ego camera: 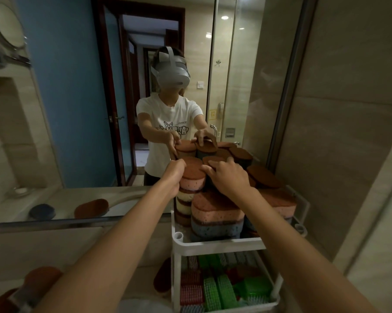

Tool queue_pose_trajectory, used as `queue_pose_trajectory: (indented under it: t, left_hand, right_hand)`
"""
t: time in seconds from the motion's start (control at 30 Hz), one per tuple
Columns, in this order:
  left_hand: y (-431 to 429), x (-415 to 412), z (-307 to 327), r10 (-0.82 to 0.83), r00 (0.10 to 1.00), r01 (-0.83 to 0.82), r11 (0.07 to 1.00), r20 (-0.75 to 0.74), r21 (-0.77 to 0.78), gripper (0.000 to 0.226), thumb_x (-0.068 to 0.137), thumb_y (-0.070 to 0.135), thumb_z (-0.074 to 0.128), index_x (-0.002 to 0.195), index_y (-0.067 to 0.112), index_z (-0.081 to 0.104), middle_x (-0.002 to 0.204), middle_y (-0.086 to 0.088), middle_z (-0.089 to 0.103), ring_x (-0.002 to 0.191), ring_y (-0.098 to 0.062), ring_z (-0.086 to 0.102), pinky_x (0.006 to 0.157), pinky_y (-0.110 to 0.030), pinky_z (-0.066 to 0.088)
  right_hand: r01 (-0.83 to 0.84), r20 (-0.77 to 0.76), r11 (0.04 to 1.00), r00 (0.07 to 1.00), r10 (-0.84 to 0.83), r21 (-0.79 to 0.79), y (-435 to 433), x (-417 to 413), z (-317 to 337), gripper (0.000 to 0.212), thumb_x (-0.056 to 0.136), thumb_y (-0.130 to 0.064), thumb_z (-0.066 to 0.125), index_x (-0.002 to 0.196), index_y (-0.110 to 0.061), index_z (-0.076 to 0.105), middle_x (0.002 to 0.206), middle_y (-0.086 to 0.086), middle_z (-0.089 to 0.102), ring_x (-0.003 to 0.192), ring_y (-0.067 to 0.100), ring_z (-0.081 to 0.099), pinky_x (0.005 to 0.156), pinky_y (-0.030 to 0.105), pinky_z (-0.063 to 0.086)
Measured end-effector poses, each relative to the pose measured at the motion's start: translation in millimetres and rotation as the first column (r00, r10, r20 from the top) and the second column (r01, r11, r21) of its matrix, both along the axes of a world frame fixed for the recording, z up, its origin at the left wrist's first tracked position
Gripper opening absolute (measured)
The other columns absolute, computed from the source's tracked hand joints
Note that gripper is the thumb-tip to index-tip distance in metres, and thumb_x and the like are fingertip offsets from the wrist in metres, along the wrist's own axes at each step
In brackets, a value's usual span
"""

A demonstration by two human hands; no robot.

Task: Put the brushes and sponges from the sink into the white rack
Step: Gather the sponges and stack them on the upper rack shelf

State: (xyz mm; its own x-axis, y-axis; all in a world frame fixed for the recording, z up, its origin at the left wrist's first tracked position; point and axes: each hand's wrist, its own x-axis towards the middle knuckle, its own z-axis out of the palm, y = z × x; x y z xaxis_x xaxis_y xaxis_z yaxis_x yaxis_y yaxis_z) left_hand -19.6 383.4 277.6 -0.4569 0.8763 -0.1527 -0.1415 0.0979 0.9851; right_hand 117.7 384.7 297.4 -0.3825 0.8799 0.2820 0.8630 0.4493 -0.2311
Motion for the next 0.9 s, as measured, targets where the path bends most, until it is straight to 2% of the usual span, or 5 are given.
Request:
queue_pose_trajectory:
  t: [0.13, 0.37, 0.53, 0.77, 0.9]
  left_hand:
    - [-0.1, -0.3, -2.1, 0.005, 1.000, -0.005, 1.000, -0.021, 0.011, 0.034, 0.096, 0.012, 0.032, 0.127, 0.008, 0.046, 0.097, -0.008, 0.061, 0.088, -0.020, 0.057, 0.076, -0.030, 0.046]
    - [-0.5, -1.8, -3.7, -0.049, 0.994, 0.046, 0.998, -0.100, -0.034, 0.054, 0.096, 0.023, 0.039, 0.145, 0.013, 0.019, 0.133, -0.015, 0.051, 0.117, -0.028, 0.054, 0.086, -0.035, 0.046]
    - [-4.6, 0.4, 0.2, -0.022, 0.998, 0.022, 1.000, -0.062, 0.008, 0.050, 0.094, 0.032, 0.044, 0.138, 0.011, 0.032, 0.130, -0.015, 0.055, 0.116, -0.028, 0.055, 0.093, -0.037, 0.046]
    - [-29.3, 7.9, 10.3, 0.055, 0.960, -0.046, 0.998, -0.275, 0.041, 0.049, 0.097, 0.029, 0.036, 0.143, 0.014, 0.028, 0.137, -0.005, 0.046, 0.121, -0.023, 0.049, 0.086, -0.028, 0.040]
    - [-69.8, 2.8, 12.8, 0.268, 0.868, -0.239, 0.964, -0.418, 0.120, 0.037, 0.094, 0.012, 0.039, 0.130, 0.013, 0.045, 0.123, -0.005, 0.053, 0.110, -0.024, 0.052, 0.086, -0.031, 0.041]
  right_hand:
    - [0.016, 0.077, 0.999, 0.997, -0.013, -0.035, -0.6, -2.0, 0.7, 0.055, 0.097, -0.052, 0.023, 0.136, -0.023, 0.046, 0.139, 0.022, 0.039, 0.126, 0.042, 0.038, 0.100, 0.047, 0.037]
    - [0.031, 0.161, 0.990, 0.987, -0.009, -0.137, 3.3, -5.2, 6.7, 0.054, 0.099, -0.047, 0.017, 0.142, -0.021, 0.038, 0.149, 0.022, 0.029, 0.139, 0.040, 0.021, 0.109, 0.053, 0.024]
    - [0.026, 0.186, 0.990, 0.983, 0.000, -0.140, 3.8, -0.3, 7.7, 0.052, 0.099, -0.048, 0.018, 0.143, -0.026, 0.035, 0.151, 0.018, 0.028, 0.141, 0.038, 0.018, 0.112, 0.056, 0.017]
    - [-0.084, -0.038, 0.987, 0.995, 0.090, 0.140, -13.7, -3.5, 0.8, 0.037, 0.099, -0.030, 0.031, 0.129, -0.013, 0.046, 0.133, 0.014, 0.051, 0.131, 0.033, 0.039, 0.115, 0.051, 0.015]
    - [-0.265, -0.263, 0.922, 0.903, 0.340, 0.283, -51.0, -17.8, -3.7, 0.026, 0.091, -0.008, 0.042, 0.113, -0.004, 0.056, 0.111, 0.016, 0.061, 0.105, 0.034, 0.056, 0.079, 0.034, 0.039]
